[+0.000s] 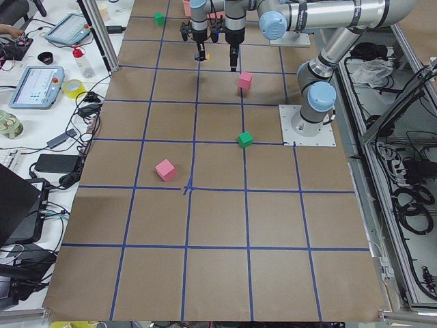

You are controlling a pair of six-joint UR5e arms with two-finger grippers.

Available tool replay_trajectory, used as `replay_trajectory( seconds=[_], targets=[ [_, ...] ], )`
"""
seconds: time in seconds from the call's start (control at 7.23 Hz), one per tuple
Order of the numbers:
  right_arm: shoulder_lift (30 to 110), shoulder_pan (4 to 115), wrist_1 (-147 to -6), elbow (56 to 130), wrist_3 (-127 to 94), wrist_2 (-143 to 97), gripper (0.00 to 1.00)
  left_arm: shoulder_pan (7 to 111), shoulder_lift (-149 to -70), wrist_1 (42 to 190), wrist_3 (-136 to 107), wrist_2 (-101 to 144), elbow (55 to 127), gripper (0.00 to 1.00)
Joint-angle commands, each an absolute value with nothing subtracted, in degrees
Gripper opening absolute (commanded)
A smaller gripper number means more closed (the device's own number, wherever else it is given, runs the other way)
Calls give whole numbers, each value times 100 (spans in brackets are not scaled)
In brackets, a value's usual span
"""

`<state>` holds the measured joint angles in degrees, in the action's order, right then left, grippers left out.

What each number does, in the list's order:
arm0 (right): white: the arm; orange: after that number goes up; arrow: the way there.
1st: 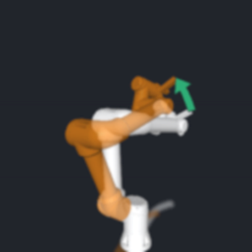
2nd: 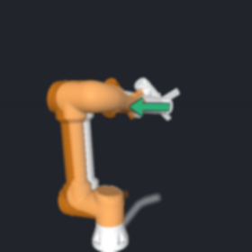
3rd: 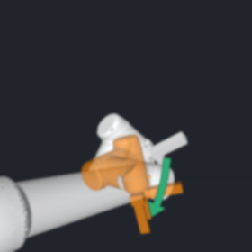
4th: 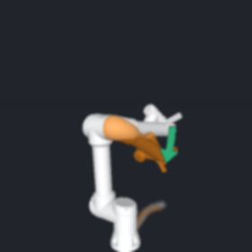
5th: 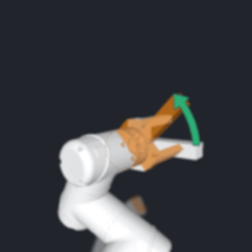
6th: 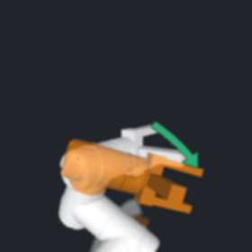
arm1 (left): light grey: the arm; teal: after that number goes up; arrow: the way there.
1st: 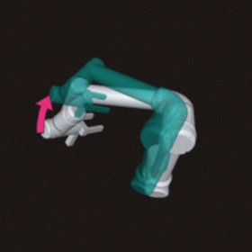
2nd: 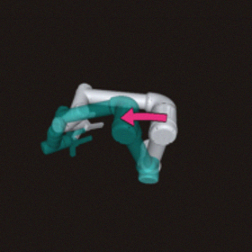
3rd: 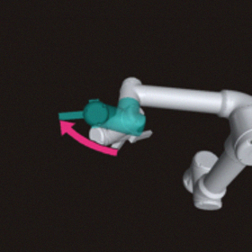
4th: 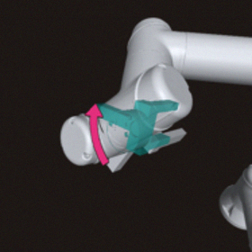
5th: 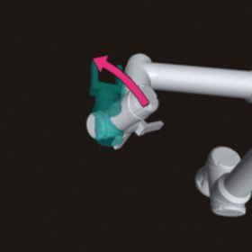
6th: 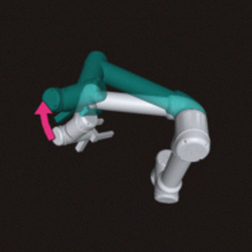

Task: Align button upright
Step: 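Lift the button out of the bin with the right gripper, then carry the button to the table center and set it down with the right gripper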

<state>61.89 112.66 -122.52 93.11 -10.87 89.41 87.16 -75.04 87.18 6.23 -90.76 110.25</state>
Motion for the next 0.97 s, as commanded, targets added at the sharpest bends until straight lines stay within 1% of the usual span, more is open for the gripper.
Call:
replay_trajectory(
  seconds=[0.0,0.28,0.42,0.69,0.83],
  targets=[
    [5881,11320,-12778,9360,-740,8738,0,8719,-7383,8152,633,-8983,11476,100],
    [5862,11320,-12779,9378,-536,8736,0,8728,-7330,7386,642,-8755,12065,100],
    [5871,11320,-12805,9404,-554,8728,36,8832,-7330,7157,633,-8754,12180,100],
    [5897,11320,-12814,9509,-571,8710,92,9218,-7409,6246,510,-8833,12548,100],
    [5984,11312,-12806,9475,-545,8719,99,9237,-7409,5840,510,-8833,12812,100]
  ],
)
